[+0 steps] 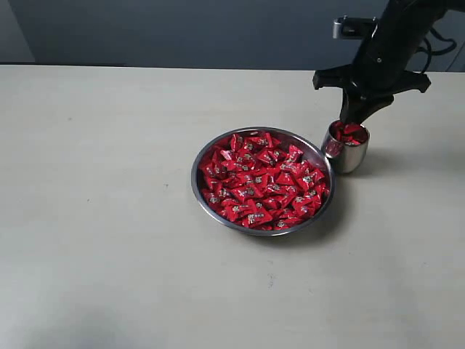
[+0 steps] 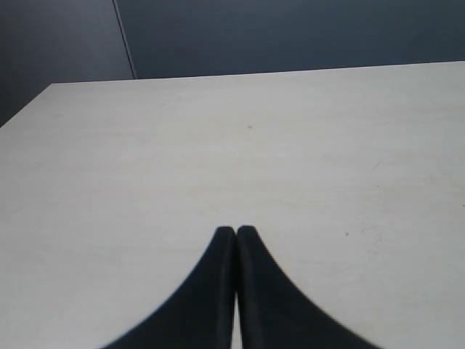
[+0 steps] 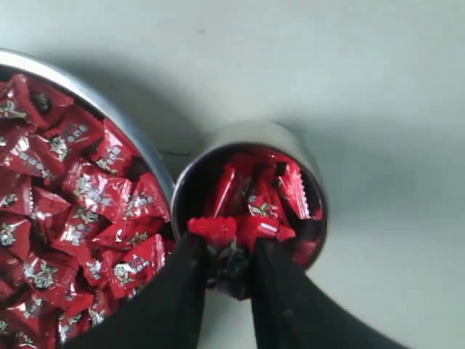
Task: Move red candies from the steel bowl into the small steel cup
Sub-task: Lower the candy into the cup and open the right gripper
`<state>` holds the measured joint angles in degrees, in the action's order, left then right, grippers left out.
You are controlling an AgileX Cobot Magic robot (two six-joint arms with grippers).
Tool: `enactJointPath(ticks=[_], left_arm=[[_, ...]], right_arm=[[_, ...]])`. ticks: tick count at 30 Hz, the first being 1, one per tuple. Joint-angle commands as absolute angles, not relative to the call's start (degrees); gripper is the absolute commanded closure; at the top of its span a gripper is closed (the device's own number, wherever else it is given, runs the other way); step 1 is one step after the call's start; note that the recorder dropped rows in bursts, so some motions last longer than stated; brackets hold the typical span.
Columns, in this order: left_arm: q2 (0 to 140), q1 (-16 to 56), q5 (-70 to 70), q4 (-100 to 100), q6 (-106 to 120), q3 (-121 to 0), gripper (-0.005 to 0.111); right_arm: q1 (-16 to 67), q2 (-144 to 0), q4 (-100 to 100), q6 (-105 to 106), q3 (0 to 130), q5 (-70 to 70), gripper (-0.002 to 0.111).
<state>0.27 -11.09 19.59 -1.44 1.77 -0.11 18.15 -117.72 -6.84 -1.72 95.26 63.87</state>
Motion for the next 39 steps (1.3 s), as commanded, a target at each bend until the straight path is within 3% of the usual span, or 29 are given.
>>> enactJointPath(ticks=[1, 10, 18, 39], left_arm=[[0.0, -10.7, 19.1, -1.6, 1.7, 0.0, 0.106], [0.0, -10.7, 19.1, -1.6, 1.7, 0.0, 0.106], [0.0, -10.7, 19.1, -1.6, 1.7, 0.0, 0.106], [0.0, -10.7, 19.1, -1.6, 1.7, 0.0, 0.106]], right_arm=[[17.8, -118.1, -7.0, -0.5, 95.1, 61.7, 0.108], [17.8, -118.9, -4.1, 0.0, 95.1, 59.7, 0.108], [17.8, -119.0, -4.5, 0.0, 95.1, 59.6, 0.078], [17.8, -115.9, -6.0, 0.0, 95.1, 60.9, 0.078]])
